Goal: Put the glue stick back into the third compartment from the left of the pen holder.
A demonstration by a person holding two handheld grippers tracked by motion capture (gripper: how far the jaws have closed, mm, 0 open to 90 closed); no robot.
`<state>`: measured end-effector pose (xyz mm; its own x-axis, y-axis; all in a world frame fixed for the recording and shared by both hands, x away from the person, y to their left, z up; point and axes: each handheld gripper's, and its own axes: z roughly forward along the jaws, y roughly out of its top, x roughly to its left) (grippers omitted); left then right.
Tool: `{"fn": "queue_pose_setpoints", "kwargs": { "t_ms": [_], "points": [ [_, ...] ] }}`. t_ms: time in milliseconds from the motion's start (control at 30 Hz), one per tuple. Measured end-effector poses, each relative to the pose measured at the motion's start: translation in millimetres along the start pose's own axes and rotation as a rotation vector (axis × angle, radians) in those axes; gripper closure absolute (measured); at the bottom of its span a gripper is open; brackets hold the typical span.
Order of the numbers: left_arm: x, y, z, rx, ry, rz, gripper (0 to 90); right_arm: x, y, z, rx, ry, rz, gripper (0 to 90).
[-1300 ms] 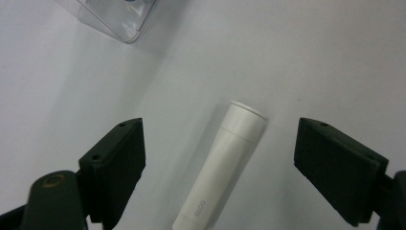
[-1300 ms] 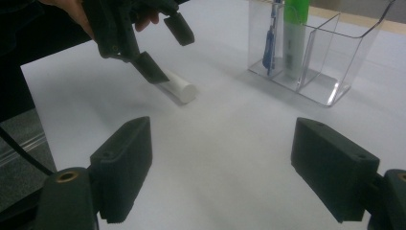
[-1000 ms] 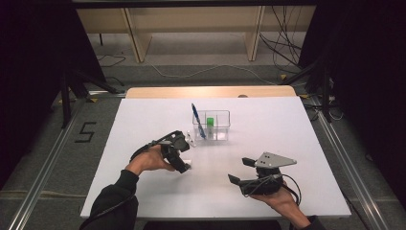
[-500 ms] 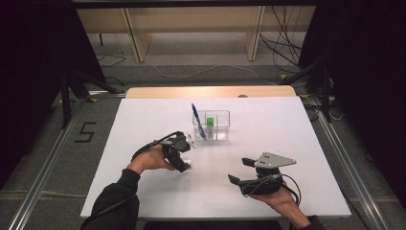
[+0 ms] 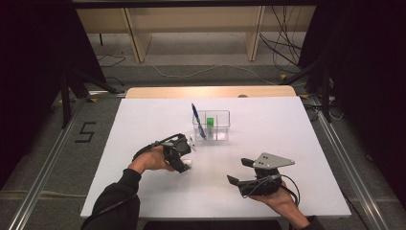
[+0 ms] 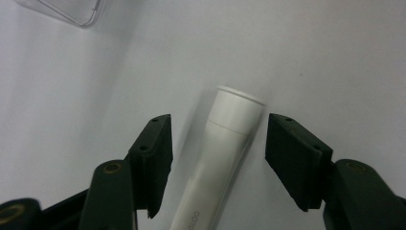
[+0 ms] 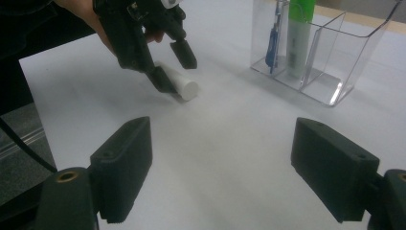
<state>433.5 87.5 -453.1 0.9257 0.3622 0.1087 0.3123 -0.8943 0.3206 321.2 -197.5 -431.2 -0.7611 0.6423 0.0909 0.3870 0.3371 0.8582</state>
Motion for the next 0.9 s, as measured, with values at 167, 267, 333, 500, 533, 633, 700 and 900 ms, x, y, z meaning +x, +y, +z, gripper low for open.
{"fn": "queue_pose_setpoints", "kwargs": {
  "t_ms": [167, 267, 333, 500, 533, 633, 700, 900],
  "points": [
    [-0.8, 0.7, 3.2, 0.022, -0.015, 0.027, 46.5, 0.5, -0.1, -0.3, -0.001, -0.001, -0.004, 23.0],
    [-2.4, 1.7, 6.2, 0.026, -0.013, 0.028, 47.3, 0.5, -0.2, -0.4, -0.005, 0.0, -0.002, 23.0],
    [-2.3, 2.4, 7.3, 0.035, -0.015, 0.043, 49.0, 0.6, -0.1, -0.5, -0.005, 0.0, -0.001, 23.0],
    [-3.1, 2.9, 8.3, 0.042, -0.019, 0.043, 52.6, 1.0, 0.0, -0.1, -0.006, 0.002, -0.005, 23.0],
    [-3.6, 2.8, 9.1, 0.034, -0.018, 0.029, 52.6, 1.0, 0.0, -0.1, -0.006, 0.002, -0.005, 23.0],
    [-3.0, 3.4, 8.8, 0.044, -0.03, 0.039, 55.0, 1.0, 0.0, 0.0, -0.005, 0.002, -0.007, 23.0],
    [-3.0, 3.7, 8.9, 0.044, -0.037, 0.028, 56.9, 1.0, 0.0, -0.1, -0.006, 0.002, -0.005, 23.0],
    [-2.6, 3.8, 8.3, 0.053, -0.064, 0.034, 64.6, 1.5, 0.0, 0.1, -0.004, 0.001, -0.004, 23.0]
  ]
}}
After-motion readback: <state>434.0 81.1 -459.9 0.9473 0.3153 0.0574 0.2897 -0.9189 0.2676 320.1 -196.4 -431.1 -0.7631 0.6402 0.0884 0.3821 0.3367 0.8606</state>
